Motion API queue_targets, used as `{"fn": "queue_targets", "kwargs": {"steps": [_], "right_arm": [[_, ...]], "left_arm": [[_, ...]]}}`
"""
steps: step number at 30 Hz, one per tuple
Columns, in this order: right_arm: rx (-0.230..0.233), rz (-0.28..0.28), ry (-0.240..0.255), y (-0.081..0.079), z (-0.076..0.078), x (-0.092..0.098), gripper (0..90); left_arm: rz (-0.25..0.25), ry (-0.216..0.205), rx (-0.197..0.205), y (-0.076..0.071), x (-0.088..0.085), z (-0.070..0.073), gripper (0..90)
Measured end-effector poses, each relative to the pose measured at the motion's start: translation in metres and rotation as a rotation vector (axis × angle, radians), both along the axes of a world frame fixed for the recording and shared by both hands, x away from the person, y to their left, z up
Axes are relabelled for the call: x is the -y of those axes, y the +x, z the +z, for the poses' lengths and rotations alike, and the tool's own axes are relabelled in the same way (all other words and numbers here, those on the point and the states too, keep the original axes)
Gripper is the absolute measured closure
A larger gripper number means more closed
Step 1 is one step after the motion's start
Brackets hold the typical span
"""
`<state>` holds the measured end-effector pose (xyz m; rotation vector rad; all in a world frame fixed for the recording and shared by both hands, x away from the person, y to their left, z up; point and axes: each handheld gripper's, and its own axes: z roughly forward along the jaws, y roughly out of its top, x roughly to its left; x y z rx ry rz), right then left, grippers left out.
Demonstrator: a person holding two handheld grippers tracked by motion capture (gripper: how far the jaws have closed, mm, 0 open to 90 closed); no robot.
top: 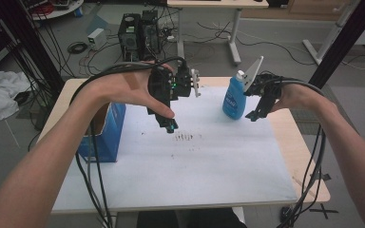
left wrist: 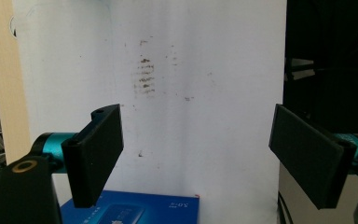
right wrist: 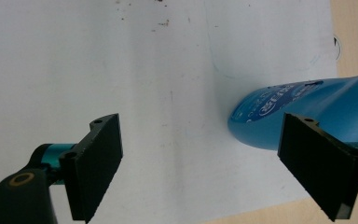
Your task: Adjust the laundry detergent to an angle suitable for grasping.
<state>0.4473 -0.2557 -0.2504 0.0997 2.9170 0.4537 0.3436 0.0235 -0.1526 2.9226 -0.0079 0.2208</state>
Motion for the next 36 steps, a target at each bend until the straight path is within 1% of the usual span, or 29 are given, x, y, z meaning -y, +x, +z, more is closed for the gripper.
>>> {"fn": "queue_targets", "kwargs": {"steps": [6,16,17,21,24,26,27,31,36], "right_arm": [[0.003,0.004,-0.004,-0.004,0.001,-0.002,13.0],[0.002,-0.005,-0.02,-0.003,-0.001,-0.001,13.0],[0.003,-0.002,-0.017,-0.003,-0.001,0.0,13.1],[0.006,-0.001,-0.002,-0.002,0.001,0.0,13.0],[0.005,0.002,-0.008,-0.002,0.0,-0.001,13.0],[0.006,0.009,-0.018,-0.002,-0.001,-0.001,13.1],[0.004,0.004,-0.016,-0.002,-0.001,-0.001,13.0],[0.004,-0.003,-0.021,-0.001,-0.002,-0.003,13.0],[0.009,-0.005,-0.024,-0.002,-0.002,-0.005,13.0]], "left_arm": [[0.002,-0.009,0.002,0.0,-0.001,0.0,17.7],[0.014,-0.013,0.001,0.004,-0.002,-0.005,17.7],[0.015,-0.018,-0.003,0.004,-0.002,-0.005,17.7],[0.011,-0.015,-0.007,0.002,-0.001,-0.004,17.7],[0.009,-0.017,-0.01,0.002,-0.001,-0.003,17.7],[0.009,-0.018,-0.01,0.003,-0.001,-0.004,17.7],[0.009,-0.013,-0.009,0.003,-0.002,-0.005,17.7],[0.012,-0.019,-0.012,0.004,-0.004,-0.008,17.7],[0.017,-0.015,-0.017,0.004,-0.006,-0.01,17.7]]}}
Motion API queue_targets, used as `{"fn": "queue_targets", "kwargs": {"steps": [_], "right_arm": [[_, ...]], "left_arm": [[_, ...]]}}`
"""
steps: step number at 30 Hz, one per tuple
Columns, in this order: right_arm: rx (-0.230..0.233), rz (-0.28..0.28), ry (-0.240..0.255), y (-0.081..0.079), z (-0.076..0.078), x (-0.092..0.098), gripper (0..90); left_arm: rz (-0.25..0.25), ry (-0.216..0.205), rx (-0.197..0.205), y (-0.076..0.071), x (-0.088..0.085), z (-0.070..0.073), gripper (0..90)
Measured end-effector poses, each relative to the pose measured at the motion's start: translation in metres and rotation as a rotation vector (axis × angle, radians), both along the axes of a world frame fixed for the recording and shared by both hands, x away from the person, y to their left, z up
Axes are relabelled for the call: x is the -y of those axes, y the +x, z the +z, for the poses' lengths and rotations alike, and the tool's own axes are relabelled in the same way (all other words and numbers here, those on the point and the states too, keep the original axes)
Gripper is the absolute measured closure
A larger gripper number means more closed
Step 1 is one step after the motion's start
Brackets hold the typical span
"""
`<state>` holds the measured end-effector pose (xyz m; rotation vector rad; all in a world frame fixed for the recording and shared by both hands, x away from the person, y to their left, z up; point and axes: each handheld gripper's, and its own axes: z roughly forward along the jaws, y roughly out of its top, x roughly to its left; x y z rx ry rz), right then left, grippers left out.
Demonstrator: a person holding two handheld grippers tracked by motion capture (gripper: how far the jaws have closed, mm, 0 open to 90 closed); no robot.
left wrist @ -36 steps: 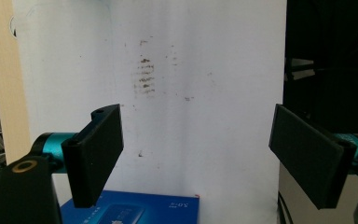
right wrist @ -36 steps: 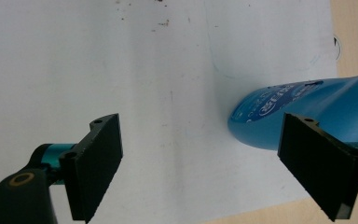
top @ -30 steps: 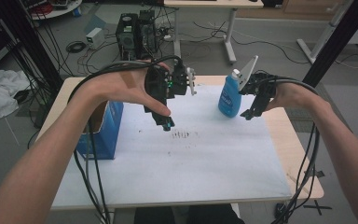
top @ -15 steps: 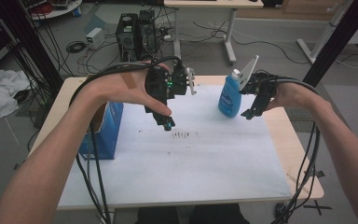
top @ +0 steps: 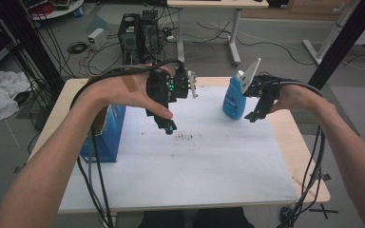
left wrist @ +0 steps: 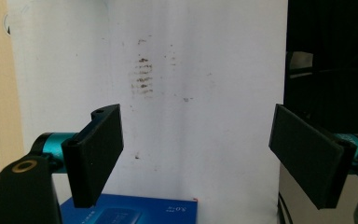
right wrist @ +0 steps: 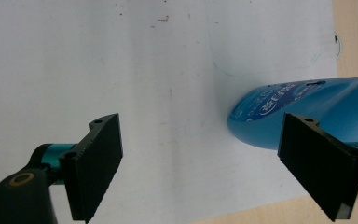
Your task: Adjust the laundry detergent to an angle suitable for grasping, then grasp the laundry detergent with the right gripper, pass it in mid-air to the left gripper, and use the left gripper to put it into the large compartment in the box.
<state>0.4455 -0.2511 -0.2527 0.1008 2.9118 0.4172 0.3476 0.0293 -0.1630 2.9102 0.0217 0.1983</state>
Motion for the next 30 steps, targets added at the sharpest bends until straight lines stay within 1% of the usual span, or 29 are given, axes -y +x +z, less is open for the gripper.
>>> {"fn": "queue_targets", "kwargs": {"steps": [7,8,9,12,14,15,16,17,19,20,21,22,23,24,25,26,27,28,30], "right_arm": [[-0.003,-0.007,0.005,-0.002,0.003,0.002,13.0],[-0.002,-0.022,-0.001,-0.003,0.003,0.004,13.0],[-0.002,-0.022,0.001,-0.003,0.003,0.004,13.0],[-0.004,-0.055,0.006,-0.003,0.005,0.007,13.1],[-0.004,-0.061,0.01,-0.003,0.005,0.008,13.0],[-0.009,-0.078,0.013,-0.003,0.005,0.009,13.0],[0.0,-0.099,0.018,-0.002,0.005,0.011,13.0],[-0.004,-0.115,0.022,-0.002,0.005,0.012,13.0],[-0.018,-0.176,0.027,0.0,0.005,0.015,13.0],[-0.019,-0.18,0.03,0.002,0.005,0.015,13.0],[-0.026,-0.217,0.013,0.003,0.005,0.017,13.0],[-0.026,-0.231,0.009,0.004,0.004,0.018,13.0],[-0.04,-0.248,0.008,0.004,0.003,0.019,13.0],[-0.061,-0.28,0.004,0.005,0.003,0.02,13.0],[-0.061,-0.28,0.004,0.005,0.003,0.02,13.0],[-0.062,-0.338,0.005,0.006,0.003,0.022,13.0],[-0.063,-0.348,0.007,0.005,0.003,0.022,13.0],[-0.067,-0.392,0.015,0.006,0.004,0.023,13.0],[-0.055,-0.45,0.027,0.007,0.006,0.025,13.0]], "left_arm": [[-0.002,-0.004,0.001,-0.004,-0.002,0.002,17.7],[-0.001,-0.005,0.004,-0.004,-0.002,0.002,17.7],[0.0,-0.005,0.004,-0.004,-0.002,0.002,17.7],[0.003,-0.007,0.005,-0.004,-0.001,0.0,17.7],[0.001,-0.006,0.005,-0.004,0.0,0.0,17.7],[-0.004,-0.002,0.003,-0.004,0.0,-0.001,17.7],[-0.004,-0.005,0.003,-0.004,0.001,-0.001,17.7],[-0.007,-0.005,0.001,-0.004,0.001,-0.002,17.7],[-0.009,-0.001,0.001,-0.004,0.002,-0.003,17.7],[-0.008,0.0,-0.001,-0.004,0.001,-0.003,17.7],[-0.007,-0.001,0.001,-0.004,0.001,-0.004,17.7],[-0.007,-0.002,0.001,-0.005,0.001,-0.004,17.7],[-0.004,-0.004,0.003,-0.005,0.001,-0.004,17.7],[-0.005,-0.003,0.004,-0.005,0.0,-0.003,17.7],[-0.005,-0.003,0.004,-0.005,0.0,-0.003,17.7],[-0.003,-0.009,0.004,-0.006,-0.002,-0.003,17.7],[-0.002,-0.01,0.005,-0.007,-0.002,-0.003,17.7],[-0.003,-0.007,0.007,-0.007,-0.003,-0.003,17.7],[-0.002,-0.014,0.013,-0.008,-0.004,-0.002,17.7]]}}
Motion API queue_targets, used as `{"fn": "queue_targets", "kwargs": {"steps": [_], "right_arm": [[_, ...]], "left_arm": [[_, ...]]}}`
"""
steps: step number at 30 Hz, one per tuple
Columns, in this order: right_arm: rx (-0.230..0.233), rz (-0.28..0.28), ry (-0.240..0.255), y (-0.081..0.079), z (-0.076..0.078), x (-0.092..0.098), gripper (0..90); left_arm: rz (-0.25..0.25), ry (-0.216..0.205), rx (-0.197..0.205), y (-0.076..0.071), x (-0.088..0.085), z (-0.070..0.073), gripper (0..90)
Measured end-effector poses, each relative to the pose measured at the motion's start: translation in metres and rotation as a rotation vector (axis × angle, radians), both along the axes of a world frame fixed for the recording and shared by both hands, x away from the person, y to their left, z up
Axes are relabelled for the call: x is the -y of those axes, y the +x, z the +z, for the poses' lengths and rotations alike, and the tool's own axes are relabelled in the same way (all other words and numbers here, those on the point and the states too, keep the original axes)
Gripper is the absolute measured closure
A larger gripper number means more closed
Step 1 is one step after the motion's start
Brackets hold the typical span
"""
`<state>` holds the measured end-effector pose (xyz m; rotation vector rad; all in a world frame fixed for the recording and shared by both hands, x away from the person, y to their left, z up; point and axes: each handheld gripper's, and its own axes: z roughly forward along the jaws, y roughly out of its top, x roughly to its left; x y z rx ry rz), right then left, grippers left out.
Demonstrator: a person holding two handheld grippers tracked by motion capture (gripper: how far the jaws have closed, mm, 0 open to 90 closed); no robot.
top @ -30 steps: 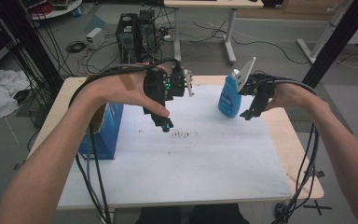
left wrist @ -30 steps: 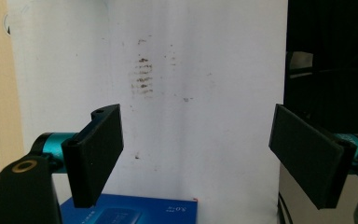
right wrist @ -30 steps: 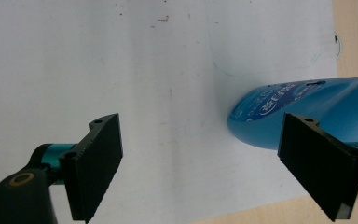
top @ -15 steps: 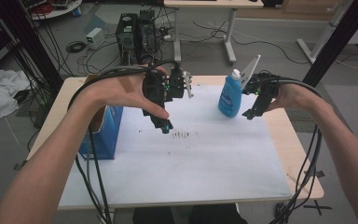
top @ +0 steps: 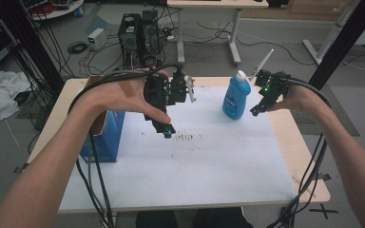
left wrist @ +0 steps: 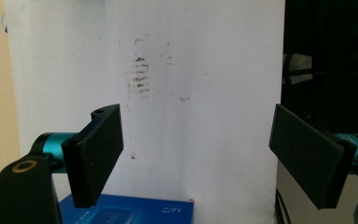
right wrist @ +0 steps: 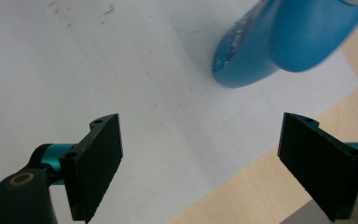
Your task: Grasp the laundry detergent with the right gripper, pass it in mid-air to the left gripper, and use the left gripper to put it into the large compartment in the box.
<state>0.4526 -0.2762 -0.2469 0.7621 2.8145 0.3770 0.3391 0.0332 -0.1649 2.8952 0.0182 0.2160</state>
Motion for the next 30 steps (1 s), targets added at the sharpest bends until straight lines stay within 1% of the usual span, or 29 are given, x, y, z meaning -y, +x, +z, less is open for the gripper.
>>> {"fn": "queue_targets", "kwargs": {"steps": [1,3,6,8,11,12,14,17,20,24,26,27,29,30], "right_arm": [[0.002,-0.042,0.015,0.002,0.001,0.002,13.0],[0.008,-0.087,0.016,0.003,0.002,0.003,13.0],[0.009,-0.153,-0.003,0.005,0.0,0.006,13.0],[0.014,-0.191,-0.016,0.006,-0.002,0.007,13.1],[0.022,-0.243,-0.018,0.008,-0.003,0.011,13.0],[0.022,-0.243,-0.018,0.008,-0.003,0.011,13.0],[0.037,-0.269,-0.006,0.009,-0.003,0.013,13.1],[0.054,-0.272,0.016,0.009,-0.005,0.014,13.0],[0.069,-0.284,0.039,0.01,-0.009,0.012,13.0],[0.105,-0.283,0.063,0.012,-0.017,0.01,13.0],[0.117,-0.294,0.082,0.015,-0.02,0.01,13.0],[0.117,-0.294,0.082,0.015,-0.02,0.01,13.0],[0.134,-0.315,0.109,0.02,-0.026,0.008,13.0],[0.142,-0.318,0.114,0.022,-0.028,0.008,13.0]], "left_arm": [[0.003,-0.006,-0.001,0.0,0.0,0.0,17.7],[0.002,-0.004,0.001,-0.001,-0.001,0.0,17.7],[0.008,-0.001,0.006,-0.002,-0.003,0.0,17.7],[0.015,-0.007,0.007,-0.002,-0.004,0.0,17.7],[0.017,-0.006,0.006,-0.002,-0.004,-0.001,17.7],[0.017,-0.006,0.006,-0.002,-0.004,-0.001,17.7],[0.02,-0.006,0.003,-0.002,-0.004,-0.003,17.7],[0.018,-0.005,0.002,-0.001,-0.004,-0.004,17.7],[0.015,-0.008,0.001,0.0,-0.003,-0.005,17.7],[0.011,-0.009,-0.003,-0.001,-0.003,-0.007,17.7],[0.014,-0.016,-0.006,0.0,-0.004,-0.008,17.7],[0.014,-0.016,-0.006,0.0,-0.004,-0.008,17.7],[0.018,-0.016,-0.006,0.0,-0.005,-0.01,17.7],[0.018,-0.018,-0.006,0.0,-0.006,-0.011,17.7]]}}
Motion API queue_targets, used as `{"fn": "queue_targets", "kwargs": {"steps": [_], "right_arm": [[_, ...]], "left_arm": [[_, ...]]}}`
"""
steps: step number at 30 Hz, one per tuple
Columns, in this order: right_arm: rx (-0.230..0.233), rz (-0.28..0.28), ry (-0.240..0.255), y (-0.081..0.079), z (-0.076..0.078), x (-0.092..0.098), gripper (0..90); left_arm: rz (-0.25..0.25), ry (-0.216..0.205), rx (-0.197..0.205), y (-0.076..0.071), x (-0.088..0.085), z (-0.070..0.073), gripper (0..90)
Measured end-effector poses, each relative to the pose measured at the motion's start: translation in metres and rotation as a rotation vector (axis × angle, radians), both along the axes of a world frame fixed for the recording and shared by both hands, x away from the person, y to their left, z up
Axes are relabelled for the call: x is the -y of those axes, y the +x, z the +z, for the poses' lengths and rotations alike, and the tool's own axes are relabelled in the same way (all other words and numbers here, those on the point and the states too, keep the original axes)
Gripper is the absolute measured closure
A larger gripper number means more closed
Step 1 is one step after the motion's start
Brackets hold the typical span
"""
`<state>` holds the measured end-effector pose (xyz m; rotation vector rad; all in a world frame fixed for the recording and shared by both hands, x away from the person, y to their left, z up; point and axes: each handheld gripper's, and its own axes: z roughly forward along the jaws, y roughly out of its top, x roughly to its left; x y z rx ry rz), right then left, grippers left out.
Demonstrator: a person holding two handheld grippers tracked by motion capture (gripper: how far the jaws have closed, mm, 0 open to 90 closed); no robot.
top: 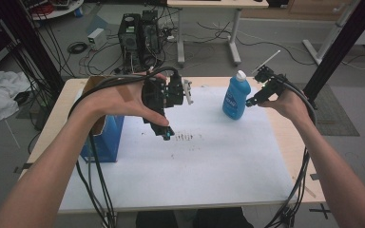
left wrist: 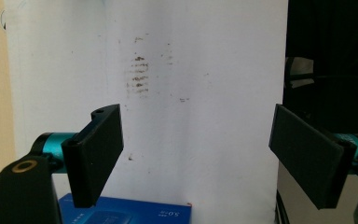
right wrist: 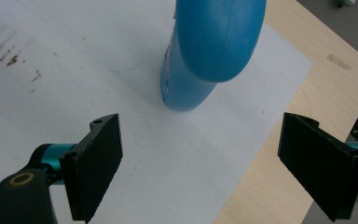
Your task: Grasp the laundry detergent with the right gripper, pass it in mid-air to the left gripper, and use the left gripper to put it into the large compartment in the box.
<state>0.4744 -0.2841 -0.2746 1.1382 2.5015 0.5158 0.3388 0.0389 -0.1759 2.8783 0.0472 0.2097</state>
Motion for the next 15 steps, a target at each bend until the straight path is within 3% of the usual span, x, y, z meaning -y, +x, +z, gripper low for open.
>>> {"fn": "queue_targets", "kwargs": {"steps": [7,8,15], "right_arm": [[0.047,-0.011,0.057,0.008,-0.014,-0.003,13.0],[0.049,-0.013,0.069,0.013,-0.022,-0.004,13.0],[0.073,-0.03,0.084,0.021,-0.033,-0.006,13.0]], "left_arm": [[0.006,0.007,-0.007,0.0,-0.005,-0.003,17.7],[0.013,0.002,-0.009,0.001,-0.006,-0.004,17.7],[0.017,0.006,-0.017,0.002,-0.008,-0.007,17.7]]}}
